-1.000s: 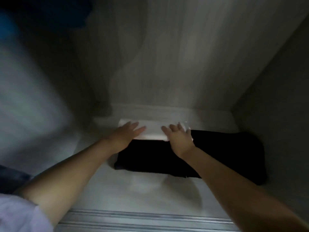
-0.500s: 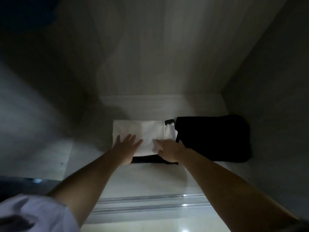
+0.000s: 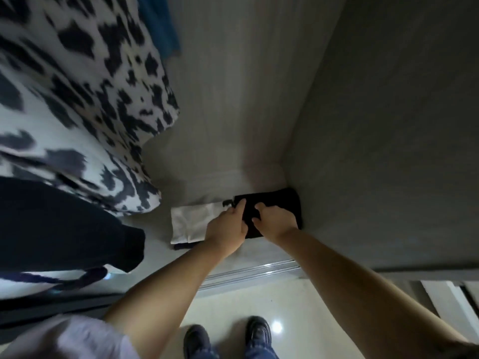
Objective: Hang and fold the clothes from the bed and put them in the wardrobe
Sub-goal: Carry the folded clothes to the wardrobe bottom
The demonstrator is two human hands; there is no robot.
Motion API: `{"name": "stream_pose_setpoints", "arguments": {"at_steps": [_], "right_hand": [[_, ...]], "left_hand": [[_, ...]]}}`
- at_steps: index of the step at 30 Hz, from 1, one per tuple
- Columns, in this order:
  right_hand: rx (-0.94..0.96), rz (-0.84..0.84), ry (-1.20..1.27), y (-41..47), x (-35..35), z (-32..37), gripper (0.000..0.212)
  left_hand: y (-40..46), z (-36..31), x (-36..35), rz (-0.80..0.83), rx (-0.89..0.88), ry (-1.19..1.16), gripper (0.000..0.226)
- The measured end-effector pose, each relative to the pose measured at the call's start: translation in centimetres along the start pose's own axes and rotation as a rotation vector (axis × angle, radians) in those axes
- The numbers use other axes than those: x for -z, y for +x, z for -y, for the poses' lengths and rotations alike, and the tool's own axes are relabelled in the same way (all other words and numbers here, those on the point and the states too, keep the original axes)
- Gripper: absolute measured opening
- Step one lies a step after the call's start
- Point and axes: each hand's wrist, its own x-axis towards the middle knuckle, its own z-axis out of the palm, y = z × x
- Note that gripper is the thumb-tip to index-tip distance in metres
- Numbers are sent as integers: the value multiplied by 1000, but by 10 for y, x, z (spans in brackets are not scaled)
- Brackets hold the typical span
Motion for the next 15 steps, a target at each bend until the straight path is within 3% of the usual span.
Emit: {"name": "stream_pose_setpoints", "arguments": {"at_steps": [4,15], "right_hand": [[-99,-17,60,-65,51,-13,39],[-478,-190,119,-319,115,-49,31]], "left_hand": [[-31,-42,64,-42,-32,38,34],[-147,-187,136,73,-470,152,33]]}}
